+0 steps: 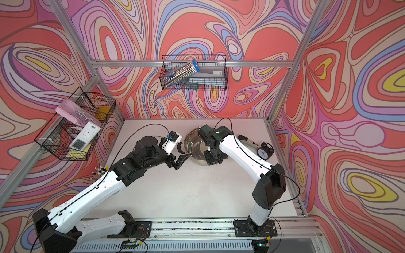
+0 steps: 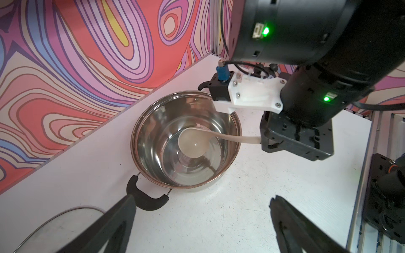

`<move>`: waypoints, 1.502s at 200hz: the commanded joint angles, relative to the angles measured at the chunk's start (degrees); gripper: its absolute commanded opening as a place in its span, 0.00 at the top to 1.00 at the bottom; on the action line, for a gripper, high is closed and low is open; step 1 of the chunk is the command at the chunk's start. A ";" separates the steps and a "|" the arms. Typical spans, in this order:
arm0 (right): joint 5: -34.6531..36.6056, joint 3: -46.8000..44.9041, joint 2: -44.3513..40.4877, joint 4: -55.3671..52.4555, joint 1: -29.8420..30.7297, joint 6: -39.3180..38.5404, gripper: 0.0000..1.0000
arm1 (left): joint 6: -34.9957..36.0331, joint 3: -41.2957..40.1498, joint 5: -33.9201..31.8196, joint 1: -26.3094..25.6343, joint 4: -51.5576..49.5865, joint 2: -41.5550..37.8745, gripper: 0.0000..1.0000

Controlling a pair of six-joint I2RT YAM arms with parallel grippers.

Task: Stir the soup with a spoon
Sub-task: Stir the soup in the pan with a stick.

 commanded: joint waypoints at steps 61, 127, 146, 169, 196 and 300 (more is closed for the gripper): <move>3.69 8.57 7.46 0.91 -5.07 -1.13 1.00 | -2.04 -1.25 0.58 -0.73 0.85 -2.76 0.01; -4.84 18.65 15.06 2.69 -3.36 -1.51 1.00 | -2.43 -1.88 0.59 -0.81 1.41 -2.71 0.01; -5.70 19.58 15.68 1.96 -1.49 -1.69 1.00 | -2.77 -1.91 0.63 -0.81 1.88 -2.32 0.01; -6.06 18.52 14.90 1.25 0.65 -1.20 1.00 | -2.87 -2.00 0.69 -0.81 2.28 -2.08 0.01; -5.99 15.06 11.67 0.92 2.28 -0.03 1.00 | -3.23 -2.08 0.67 -0.81 2.71 -1.96 0.01; 2.08 -1.26 -0.97 -2.63 2.34 1.44 1.00 | -4.07 -2.96 0.04 -1.21 3.86 -1.85 0.01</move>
